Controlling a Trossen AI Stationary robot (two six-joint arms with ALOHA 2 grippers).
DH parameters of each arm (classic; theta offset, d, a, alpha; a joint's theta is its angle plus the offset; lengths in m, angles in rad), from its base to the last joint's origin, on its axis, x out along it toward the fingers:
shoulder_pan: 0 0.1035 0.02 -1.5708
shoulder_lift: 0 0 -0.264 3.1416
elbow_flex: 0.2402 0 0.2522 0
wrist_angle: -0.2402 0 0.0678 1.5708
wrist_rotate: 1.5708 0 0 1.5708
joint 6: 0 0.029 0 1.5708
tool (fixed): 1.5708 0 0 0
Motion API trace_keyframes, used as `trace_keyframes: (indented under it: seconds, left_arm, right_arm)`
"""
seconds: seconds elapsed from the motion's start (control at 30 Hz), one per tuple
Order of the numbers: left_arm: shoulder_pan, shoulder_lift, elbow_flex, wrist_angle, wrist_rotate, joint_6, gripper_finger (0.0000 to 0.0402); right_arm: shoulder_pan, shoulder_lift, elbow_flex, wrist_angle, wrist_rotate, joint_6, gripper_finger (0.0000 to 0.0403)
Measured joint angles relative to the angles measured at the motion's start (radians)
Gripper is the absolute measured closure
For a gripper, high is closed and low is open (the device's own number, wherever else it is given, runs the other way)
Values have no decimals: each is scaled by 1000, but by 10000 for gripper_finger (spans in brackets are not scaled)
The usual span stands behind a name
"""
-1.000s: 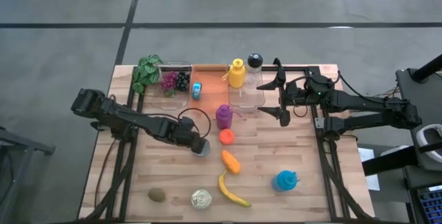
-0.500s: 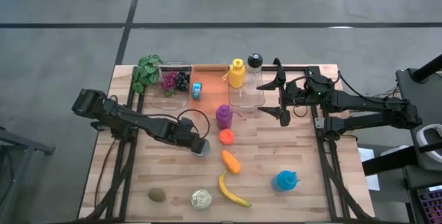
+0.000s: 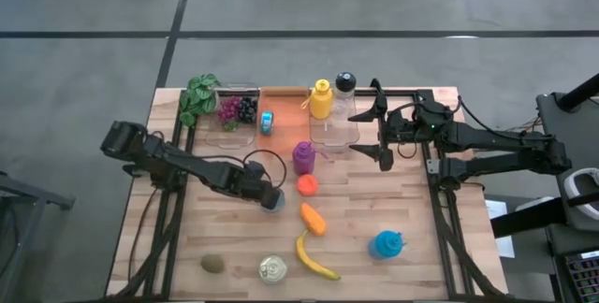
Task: Pick & Place Food Item
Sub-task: Put the blue tuna can into the orange bin
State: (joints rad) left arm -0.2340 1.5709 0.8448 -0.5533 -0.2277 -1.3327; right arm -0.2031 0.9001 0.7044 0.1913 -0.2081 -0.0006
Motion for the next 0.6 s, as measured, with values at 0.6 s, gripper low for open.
trace_keyframes:
  seconds: [0.6]
  left_arm:
    - [2, 4, 26, -72, 15, -3, 401]
  right_arm:
    - [0, 0, 0, -1, 0, -2, 44]
